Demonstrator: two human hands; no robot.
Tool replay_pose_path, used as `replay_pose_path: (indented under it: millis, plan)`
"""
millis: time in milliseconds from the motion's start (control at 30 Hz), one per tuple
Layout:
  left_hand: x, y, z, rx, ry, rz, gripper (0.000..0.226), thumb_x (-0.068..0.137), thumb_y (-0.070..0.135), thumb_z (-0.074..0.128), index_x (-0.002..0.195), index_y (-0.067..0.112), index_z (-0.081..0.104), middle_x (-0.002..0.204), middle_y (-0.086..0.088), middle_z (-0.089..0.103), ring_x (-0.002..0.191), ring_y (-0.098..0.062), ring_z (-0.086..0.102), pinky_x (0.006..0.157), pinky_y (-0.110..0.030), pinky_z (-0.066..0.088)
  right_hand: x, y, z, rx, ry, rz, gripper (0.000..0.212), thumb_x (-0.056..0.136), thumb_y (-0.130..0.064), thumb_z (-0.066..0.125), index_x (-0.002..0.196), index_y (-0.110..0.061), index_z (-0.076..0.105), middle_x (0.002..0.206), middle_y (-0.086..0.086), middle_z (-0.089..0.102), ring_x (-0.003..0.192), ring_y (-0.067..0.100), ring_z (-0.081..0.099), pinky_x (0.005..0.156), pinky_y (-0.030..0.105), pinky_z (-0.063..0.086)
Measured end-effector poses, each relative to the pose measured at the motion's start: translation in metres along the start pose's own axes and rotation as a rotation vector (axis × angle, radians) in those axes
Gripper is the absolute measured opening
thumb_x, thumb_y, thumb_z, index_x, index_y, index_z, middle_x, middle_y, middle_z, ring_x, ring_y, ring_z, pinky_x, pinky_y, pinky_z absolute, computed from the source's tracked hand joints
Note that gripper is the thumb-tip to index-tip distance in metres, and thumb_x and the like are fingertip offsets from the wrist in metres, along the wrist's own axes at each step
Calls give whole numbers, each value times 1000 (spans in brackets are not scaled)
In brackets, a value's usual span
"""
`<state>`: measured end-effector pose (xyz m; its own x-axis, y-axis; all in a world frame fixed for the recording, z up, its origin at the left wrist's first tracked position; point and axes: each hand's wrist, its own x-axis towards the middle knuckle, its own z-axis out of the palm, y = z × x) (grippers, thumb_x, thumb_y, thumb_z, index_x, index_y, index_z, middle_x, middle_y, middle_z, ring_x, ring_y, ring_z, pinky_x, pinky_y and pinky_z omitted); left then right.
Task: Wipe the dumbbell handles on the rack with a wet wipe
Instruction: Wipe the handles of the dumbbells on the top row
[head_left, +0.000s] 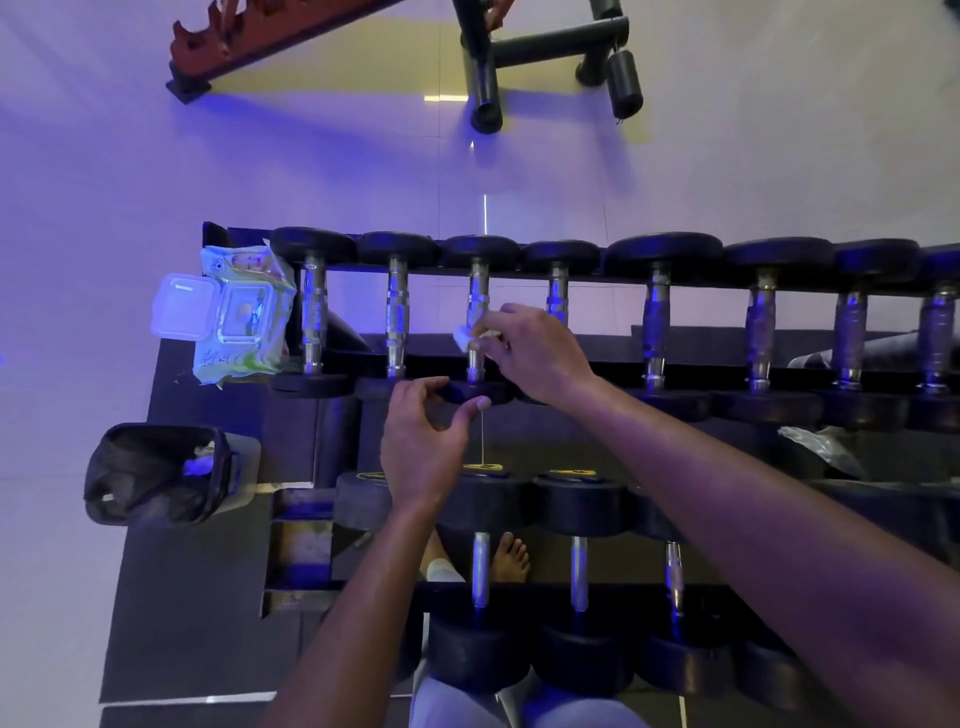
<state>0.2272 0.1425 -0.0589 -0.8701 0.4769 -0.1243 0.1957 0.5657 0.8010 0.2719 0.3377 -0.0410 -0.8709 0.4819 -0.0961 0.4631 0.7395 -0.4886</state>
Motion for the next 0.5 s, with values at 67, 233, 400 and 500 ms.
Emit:
replay_pose_path:
  millis: [67,233,400,500]
  plan:
    - [1,-2,1,8,5,6,50,82,57,90,117,26,73,108,16,62,95,-2,61,70,-3,39,15,1,-2,50,121,37,14,99,-36,67,106,-28,76,92,-6,65,85,22,64,68,36,50]
    - [0,-5,3,-14,17,13,48,83,53,92,116,25,73,106,15,63,93,0,58,73,-4,41,49,3,-9,82,336,151,10,96,-38,70,97,-30,77,84,-7,65,78,19,63,64,35,51]
    - [0,-4,4,-11,29,6,49,82,56,91,117,26,73,107,16,62,94,-1,59,70,-16,42,38,1,-1,-4,390,125,17,100,-43,66,105,-33,78,88,-7,64,74,21,63,58,32,49]
    - [0,-4,6,-16,33,5,49,82,56,90,117,26,73,106,16,62,94,-2,59,69,-10,40,41,-4,-1,-146,405,67,21,101,-44,61,98,-30,76,86,-5,60,74,23,61,57,34,49]
